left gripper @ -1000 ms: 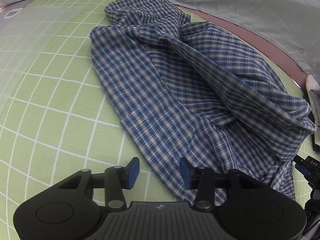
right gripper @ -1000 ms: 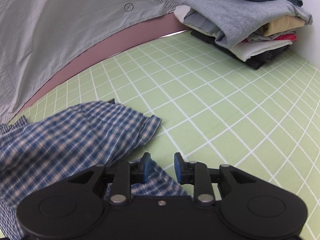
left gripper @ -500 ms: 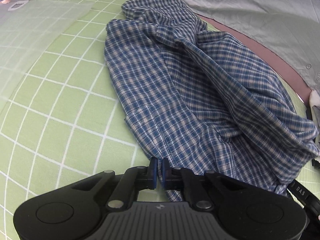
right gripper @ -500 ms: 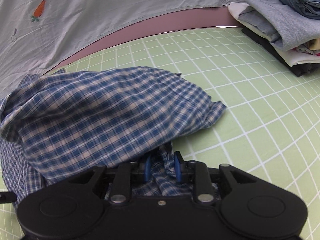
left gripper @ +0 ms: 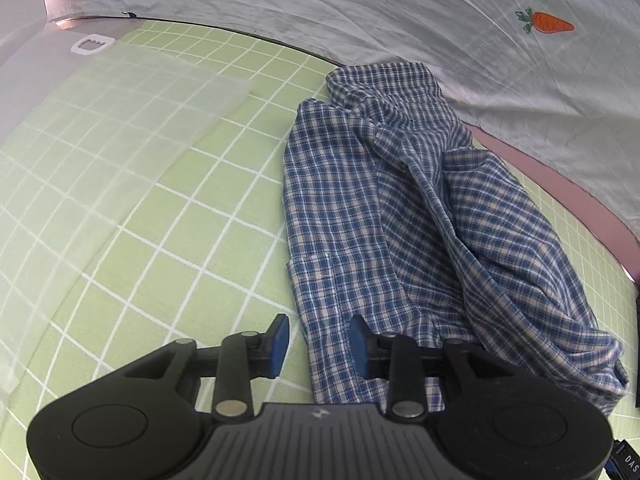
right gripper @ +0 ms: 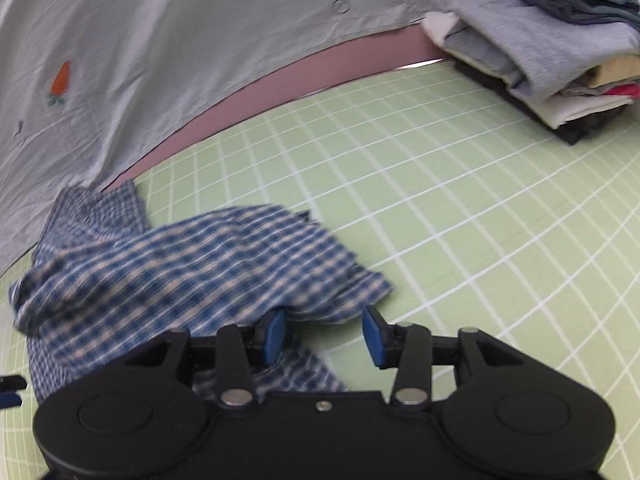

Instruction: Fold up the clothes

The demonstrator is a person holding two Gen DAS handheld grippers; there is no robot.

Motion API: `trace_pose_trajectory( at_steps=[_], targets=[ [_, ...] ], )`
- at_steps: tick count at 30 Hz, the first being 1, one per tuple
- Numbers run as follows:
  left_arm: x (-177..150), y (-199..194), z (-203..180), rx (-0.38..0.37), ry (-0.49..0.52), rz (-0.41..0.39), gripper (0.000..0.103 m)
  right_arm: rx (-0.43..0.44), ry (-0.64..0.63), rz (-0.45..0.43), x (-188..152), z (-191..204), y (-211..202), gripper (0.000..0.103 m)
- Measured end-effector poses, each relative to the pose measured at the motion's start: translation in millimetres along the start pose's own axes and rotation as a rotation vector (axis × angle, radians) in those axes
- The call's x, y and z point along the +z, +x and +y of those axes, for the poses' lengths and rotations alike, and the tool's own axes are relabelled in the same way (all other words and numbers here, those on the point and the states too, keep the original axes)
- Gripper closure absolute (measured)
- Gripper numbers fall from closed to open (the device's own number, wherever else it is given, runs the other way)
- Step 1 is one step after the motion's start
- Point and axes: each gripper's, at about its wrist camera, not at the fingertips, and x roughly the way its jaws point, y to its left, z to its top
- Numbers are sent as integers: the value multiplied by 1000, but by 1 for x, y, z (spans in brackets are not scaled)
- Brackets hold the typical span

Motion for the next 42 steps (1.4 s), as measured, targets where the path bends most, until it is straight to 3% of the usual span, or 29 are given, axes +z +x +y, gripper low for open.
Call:
trace_pose_trajectory(
  at_steps=[3,6,11,21,27,30,34,37,39,40,42],
  targets=[
    [2,-6,-8,-43,-17,-2,52,-25,29,-72,24,-10,-4,42],
    [5,-11,-20,-96,-32,-8,44,41,19,-94,45,-3,2,39],
    [10,-12,-38,-144,-50,-8,41,168,-48,-84,66,37,21,39],
    [16,12,-48,-131,-81,48,41,380,-110,78,42,92,49,39],
    [15,4,-41,-213,-143,35,41,421,-115,113,33,98,51,39],
    [15,5,-39,-241,-182,30,41,430,-108,127,31,98,53,44],
    [15,14,-42,-221,-190,51,42,440,-109,138,29,97,54,54],
    [13,21,-45,-206,-180,73,54,454,-131,139,27,97,53,74],
    [10,27,-47,-217,-163,99,90,455,-151,119,26,97,50,87],
    [9,29,-48,-221,-153,111,98,456,-161,108,26,97,48,89],
    [5,32,-46,-200,-147,118,103,452,-147,85,26,92,46,96]
  ],
)
